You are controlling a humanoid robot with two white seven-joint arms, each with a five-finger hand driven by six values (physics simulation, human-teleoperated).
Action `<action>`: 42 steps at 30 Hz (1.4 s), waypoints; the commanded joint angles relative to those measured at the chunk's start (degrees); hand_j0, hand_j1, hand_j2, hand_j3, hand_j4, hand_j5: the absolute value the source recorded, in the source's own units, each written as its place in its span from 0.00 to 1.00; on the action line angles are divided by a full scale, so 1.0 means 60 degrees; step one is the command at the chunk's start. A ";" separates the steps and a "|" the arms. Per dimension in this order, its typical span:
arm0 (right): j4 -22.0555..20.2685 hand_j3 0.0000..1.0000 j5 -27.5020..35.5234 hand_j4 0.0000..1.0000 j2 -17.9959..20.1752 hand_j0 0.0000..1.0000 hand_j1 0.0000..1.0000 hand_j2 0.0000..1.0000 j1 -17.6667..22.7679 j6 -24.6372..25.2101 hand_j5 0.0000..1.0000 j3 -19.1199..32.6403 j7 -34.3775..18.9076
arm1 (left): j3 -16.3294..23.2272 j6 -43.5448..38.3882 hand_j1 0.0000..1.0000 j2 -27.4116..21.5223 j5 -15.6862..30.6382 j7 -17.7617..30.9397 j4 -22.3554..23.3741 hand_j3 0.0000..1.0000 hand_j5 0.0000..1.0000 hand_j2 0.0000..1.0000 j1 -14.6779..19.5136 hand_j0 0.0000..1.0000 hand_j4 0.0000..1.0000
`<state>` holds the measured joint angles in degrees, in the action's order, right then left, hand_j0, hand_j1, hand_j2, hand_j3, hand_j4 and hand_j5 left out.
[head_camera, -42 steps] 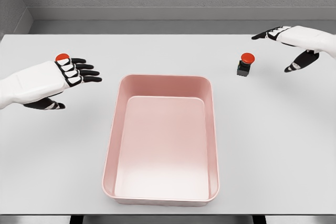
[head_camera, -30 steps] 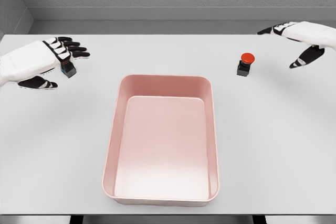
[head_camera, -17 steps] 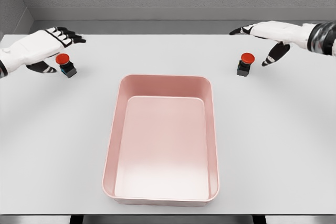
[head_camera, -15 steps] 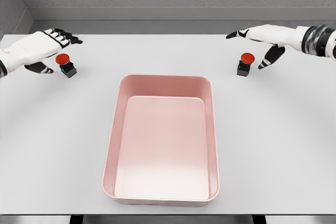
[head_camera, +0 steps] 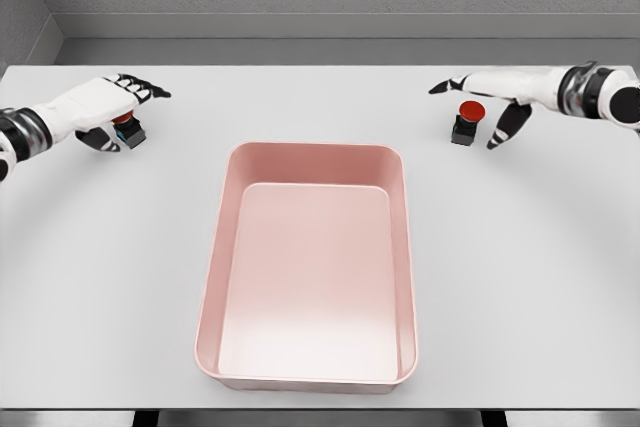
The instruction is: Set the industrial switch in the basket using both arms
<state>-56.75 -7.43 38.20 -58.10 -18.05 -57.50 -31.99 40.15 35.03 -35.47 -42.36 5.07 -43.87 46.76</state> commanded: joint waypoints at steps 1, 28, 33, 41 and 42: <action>0.0302 1.00 -0.0066 1.00 -0.0214 1.00 1.00 1.00 -0.0015 0.0019 1.00 -0.0099 0.0014 | -0.0012 -0.0006 1.00 0.0038 0.0058 -0.0024 0.0075 1.00 1.00 1.00 0.0000 1.00 1.00; 0.1958 0.83 -0.0696 0.83 -0.1152 0.83 0.83 0.83 -0.0425 0.0254 0.83 -0.0202 0.0117 | -0.0041 -0.0006 0.33 -0.0240 0.0336 -0.0053 -0.0773 0.33 0.33 0.33 0.0015 0.33 0.33; 0.1958 0.77 -0.0696 0.77 -0.1152 0.77 0.77 0.77 -0.0425 0.0224 0.77 -0.0202 0.0102 | -0.0012 -0.0006 0.30 -0.0972 0.0878 0.0005 -0.2092 0.30 0.30 0.30 -0.0014 0.30 0.30; 0.1928 0.70 -0.0696 0.70 -0.1196 0.70 0.70 0.70 -0.0425 0.0166 0.70 -0.0202 0.0088 | -0.0027 -0.0006 0.30 -0.1749 0.1610 0.0020 -0.4890 0.30 0.30 0.30 -0.0425 0.30 0.30; 0.1914 0.67 -0.0696 0.67 -0.1210 0.67 0.67 0.67 -0.0425 0.0151 0.67 -0.0202 0.0088 | -0.0041 -0.0006 0.30 -0.2012 0.1713 0.0035 -0.5300 0.30 0.30 0.30 -0.0439 0.30 0.30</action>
<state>-45.20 -11.76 31.05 -60.64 -17.07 -58.82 -31.47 40.09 35.06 -45.75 -33.70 5.28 -71.23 44.12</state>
